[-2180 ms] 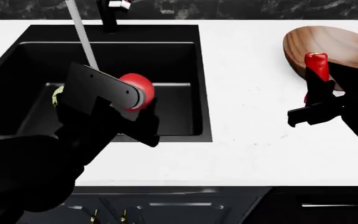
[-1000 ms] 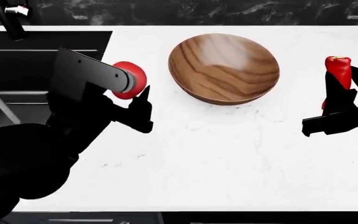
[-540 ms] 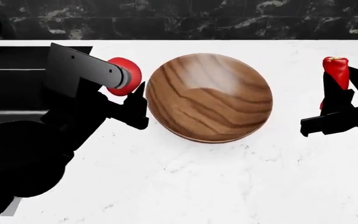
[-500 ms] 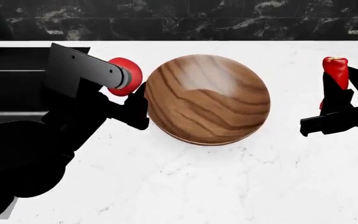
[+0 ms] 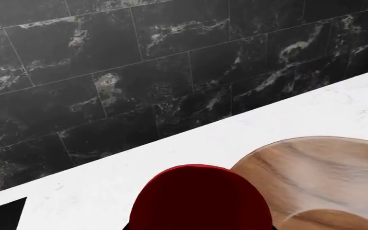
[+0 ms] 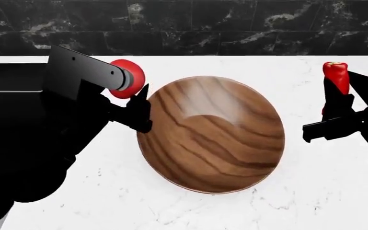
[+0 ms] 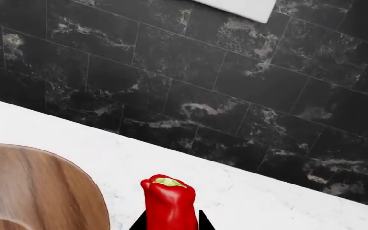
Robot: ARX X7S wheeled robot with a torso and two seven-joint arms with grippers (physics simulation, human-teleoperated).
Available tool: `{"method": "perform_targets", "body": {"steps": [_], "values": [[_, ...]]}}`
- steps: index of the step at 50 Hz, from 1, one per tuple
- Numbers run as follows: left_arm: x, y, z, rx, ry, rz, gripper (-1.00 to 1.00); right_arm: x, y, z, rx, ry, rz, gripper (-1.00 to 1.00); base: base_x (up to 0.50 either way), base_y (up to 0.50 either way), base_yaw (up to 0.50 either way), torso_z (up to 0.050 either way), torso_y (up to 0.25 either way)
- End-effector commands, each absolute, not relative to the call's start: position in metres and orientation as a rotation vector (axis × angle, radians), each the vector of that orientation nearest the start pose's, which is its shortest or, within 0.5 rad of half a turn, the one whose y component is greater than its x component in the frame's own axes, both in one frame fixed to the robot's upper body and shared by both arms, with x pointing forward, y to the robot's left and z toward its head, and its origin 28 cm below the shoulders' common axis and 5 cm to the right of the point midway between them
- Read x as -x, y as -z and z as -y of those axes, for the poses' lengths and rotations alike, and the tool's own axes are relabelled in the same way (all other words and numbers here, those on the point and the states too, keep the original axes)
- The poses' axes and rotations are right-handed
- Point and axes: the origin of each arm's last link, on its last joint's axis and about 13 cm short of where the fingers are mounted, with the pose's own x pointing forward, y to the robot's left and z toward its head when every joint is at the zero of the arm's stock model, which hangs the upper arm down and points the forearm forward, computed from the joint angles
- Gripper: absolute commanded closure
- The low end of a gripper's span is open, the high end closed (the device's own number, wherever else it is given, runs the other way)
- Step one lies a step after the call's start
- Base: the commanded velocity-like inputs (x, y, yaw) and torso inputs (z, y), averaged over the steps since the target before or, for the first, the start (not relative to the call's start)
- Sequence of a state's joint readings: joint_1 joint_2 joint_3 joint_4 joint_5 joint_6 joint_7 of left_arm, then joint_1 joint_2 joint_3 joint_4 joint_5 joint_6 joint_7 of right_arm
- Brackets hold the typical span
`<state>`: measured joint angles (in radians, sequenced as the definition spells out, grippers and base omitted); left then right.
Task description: Pick the tomatos and chili peppers from the sink and place them in one bowl. Place the artichoke in the other bowl. Then turn off the sink faucet.
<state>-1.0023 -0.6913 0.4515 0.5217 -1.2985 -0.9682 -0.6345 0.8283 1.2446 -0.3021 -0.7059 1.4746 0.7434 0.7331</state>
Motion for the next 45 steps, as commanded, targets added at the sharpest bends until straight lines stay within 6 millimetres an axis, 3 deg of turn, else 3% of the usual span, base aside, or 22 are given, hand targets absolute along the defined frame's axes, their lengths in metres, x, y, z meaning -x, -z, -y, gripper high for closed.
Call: {"method": "perform_targets", "body": {"steps": [1,8,16,22,26,32,45], "values": [[-0.246,-0.261,-0.218,-0.165,0.336,0.017,1.00,-0.186,-0.279,0.187,0.304,-0.042,0.065,1.00,0.00,0.00,0.00,0.000,0.000],[-0.244,-0.271,-0.217,-0.127,0.386,0.015,1.00,-0.187,-0.280,0.187,0.306,-0.027,0.091,1.00,0.00,0.00,0.00,0.000,0.000],[-0.229,-0.322,-0.197,-0.071,0.611,-0.011,1.00,-0.188,-0.279,0.186,0.315,-0.024,0.097,1.00,0.00,0.00,0.00,0.000,0.001],[-0.226,-0.337,-0.182,-0.107,0.738,-0.056,1.00,-0.187,-0.279,0.186,0.313,-0.025,0.091,1.00,0.00,0.00,0.00,0.002,0.000],[-0.232,-0.331,-0.171,-0.114,0.786,-0.115,1.00,-0.187,-0.279,0.186,0.311,-0.028,0.090,1.00,0.00,0.00,0.00,0.000,0.000],[-0.243,-0.301,-0.152,-0.166,0.840,-0.215,1.00,-0.187,-0.279,0.186,0.314,-0.037,0.084,1.00,0.00,0.00,0.00,0.000,0.000],[-0.258,-0.279,-0.131,-0.174,0.871,-0.274,1.00,-0.187,-0.279,0.186,0.314,-0.046,0.070,1.00,0.00,0.00,0.00,0.000,0.001]]}}
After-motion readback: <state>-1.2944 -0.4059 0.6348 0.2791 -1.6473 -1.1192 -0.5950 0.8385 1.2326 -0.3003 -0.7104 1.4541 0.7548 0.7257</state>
